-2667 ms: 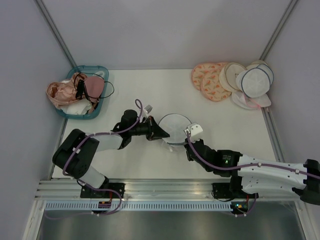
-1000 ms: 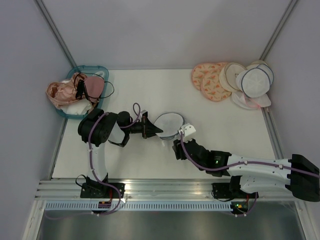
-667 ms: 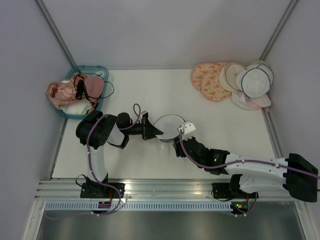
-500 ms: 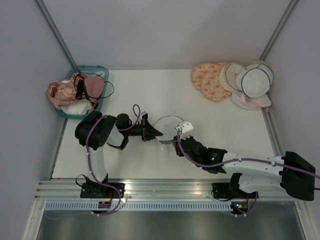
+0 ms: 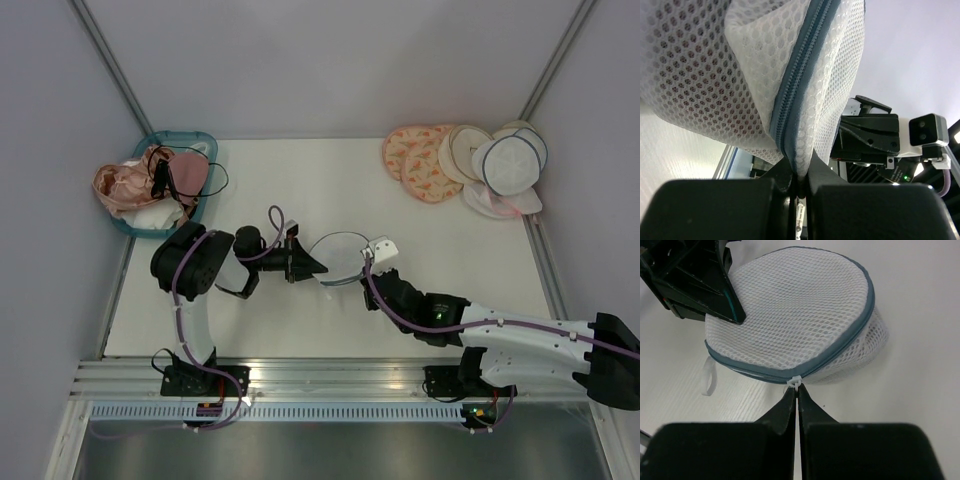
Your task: Unzip the laundry bag and remove the bra
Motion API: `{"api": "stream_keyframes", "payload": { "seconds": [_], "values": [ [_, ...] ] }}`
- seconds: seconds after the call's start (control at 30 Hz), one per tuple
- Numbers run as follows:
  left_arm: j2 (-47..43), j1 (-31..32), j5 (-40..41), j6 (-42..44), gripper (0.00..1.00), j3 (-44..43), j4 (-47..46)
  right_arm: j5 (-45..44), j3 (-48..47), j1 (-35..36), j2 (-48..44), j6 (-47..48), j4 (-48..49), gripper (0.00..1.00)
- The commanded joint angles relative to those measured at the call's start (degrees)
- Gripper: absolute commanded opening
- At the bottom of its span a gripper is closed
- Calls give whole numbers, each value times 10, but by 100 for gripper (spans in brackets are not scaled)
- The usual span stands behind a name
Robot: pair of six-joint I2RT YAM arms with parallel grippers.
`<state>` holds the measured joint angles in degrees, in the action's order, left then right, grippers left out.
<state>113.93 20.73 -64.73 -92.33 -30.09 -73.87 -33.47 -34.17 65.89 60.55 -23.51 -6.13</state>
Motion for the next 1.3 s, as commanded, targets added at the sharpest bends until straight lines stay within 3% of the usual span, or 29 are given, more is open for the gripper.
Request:
{"api": "stream_keyframes", "payload": {
  "seconds": [0.0, 0.23, 0.33, 0.37, 0.4, 0.47, 0.5, 0.53, 0.57, 0.7, 0.87, 1.03, 1.1, 1.27],
  "values": [
    [-20, 1, -17, 67, 2, -17, 2, -66, -34, -1, -35, -22, -97, 0],
    [-38, 0, -25, 138, 2, -65, 115, -78, -44, -1, -47, -37, -153, 0],
    [-59, -6, -11, 265, 2, -136, 324, -88, -66, -2, -29, -52, -196, 0],
    [-69, -5, -1, 342, 2, -159, 441, -85, -68, -1, -26, -56, -201, 0],
    [-72, -5, 11, 376, 7, -181, 498, -81, -68, -1, -26, -54, -197, 0],
    [-77, -5, 39, 420, 32, -226, 549, -69, -63, -1, -30, -53, -190, 0],
    [-83, -5, 51, 422, 56, -235, 576, -66, -60, -1, -33, -53, -183, 0],
    [-89, -5, 59, 420, 87, -241, 578, -64, -59, -1, -35, -53, -180, 0],
    [-96, -6, 67, 420, 99, -242, 584, -64, -58, -1, -36, -54, -177, 1],
    [-179, -5, 142, 432, 100, -215, 631, -49, -56, -1, -37, -57, -164, 0],
    [-310, 23, 189, 380, 100, -88, 609, -4, -47, -1, -33, -59, -125, 1],
    [-438, 119, 246, 285, 100, 30, 551, 179, 0, -1, -52, -64, 9, 1],
    [-466, 148, 277, 241, 100, 69, 528, 215, 3, -1, -49, -68, 35, 0],
    [-520, 151, 345, 235, 100, 79, 546, 253, 8, -1, -40, -70, 58, 1]
  ]
}}
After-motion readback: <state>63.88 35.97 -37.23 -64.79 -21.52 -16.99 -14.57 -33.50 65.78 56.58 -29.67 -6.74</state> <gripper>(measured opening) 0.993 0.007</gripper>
